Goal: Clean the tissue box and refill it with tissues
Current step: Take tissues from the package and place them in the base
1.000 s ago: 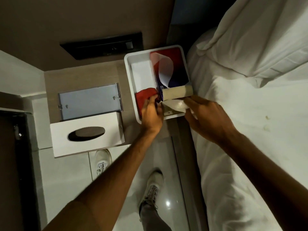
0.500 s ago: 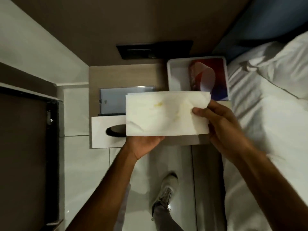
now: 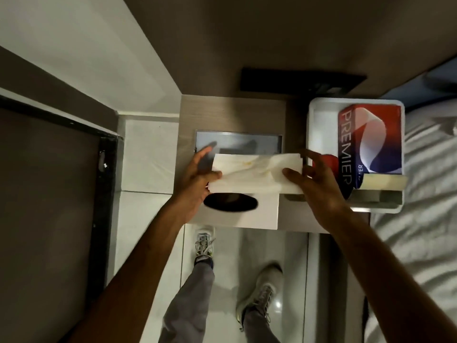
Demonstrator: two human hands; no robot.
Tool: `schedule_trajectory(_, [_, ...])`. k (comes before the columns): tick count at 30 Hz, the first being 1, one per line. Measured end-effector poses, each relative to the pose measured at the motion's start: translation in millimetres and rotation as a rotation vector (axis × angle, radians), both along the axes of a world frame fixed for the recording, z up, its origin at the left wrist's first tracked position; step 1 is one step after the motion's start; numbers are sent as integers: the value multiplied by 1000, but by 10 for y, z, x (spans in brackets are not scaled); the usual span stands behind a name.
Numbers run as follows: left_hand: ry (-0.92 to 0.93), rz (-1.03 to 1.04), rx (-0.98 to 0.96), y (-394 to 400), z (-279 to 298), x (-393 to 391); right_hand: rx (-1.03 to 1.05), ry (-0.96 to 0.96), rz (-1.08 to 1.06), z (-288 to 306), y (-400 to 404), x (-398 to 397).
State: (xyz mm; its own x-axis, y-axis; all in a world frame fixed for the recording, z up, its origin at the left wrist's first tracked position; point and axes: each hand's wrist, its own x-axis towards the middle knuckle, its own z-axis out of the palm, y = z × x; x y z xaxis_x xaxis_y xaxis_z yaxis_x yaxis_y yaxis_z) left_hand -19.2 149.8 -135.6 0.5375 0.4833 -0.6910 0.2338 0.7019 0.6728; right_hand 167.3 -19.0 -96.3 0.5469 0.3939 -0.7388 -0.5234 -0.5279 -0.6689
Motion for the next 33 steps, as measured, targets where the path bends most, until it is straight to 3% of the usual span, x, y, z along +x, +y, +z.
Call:
schedule_trajectory(2, [37, 6, 42, 99, -26, -12, -26, -41, 7, -21, 112, -12])
schedule_trajectory(5, [33, -7, -46, 268, -21, -57, -24, -74, -7, -72, 259, -11])
schedule_trajectory(9, [-38, 124, -297, 444, -92, -166, 1, 199, -258, -158, 399, 46])
schedule_trajectory(10, [-21, 44, -255, 481, -109, -182, 23, 327, -353, -157, 433, 68])
schedule_trajectory(12, [95, -265, 24, 541, -139, -213, 104, 501, -444, -249, 426, 108])
schedule_trajectory(14, [221, -494, 242, 584, -193, -217, 154, 528, -419, -321, 434, 134])
schedule_trajectory(16, [301, -518, 268, 599, -254, -187, 177, 540, -365, -403, 431, 127])
schedule_trajectory(18, [380, -494, 305, 582, -319, -122, 144, 464, -248, -508, 453, 96])
schedule_trajectory(21, [546, -464, 474, 563, -478, -1, -37, 195, -85, -702, 583, 40])
schedule_trajectory(26, [686, -454, 682, 584, -646, 214, -480, -468, 339, -1049, 754, 65])
schedule_trajectory(33, [722, -498, 867, 538, -788, 264, -649, -682, 412, -1114, 741, -88])
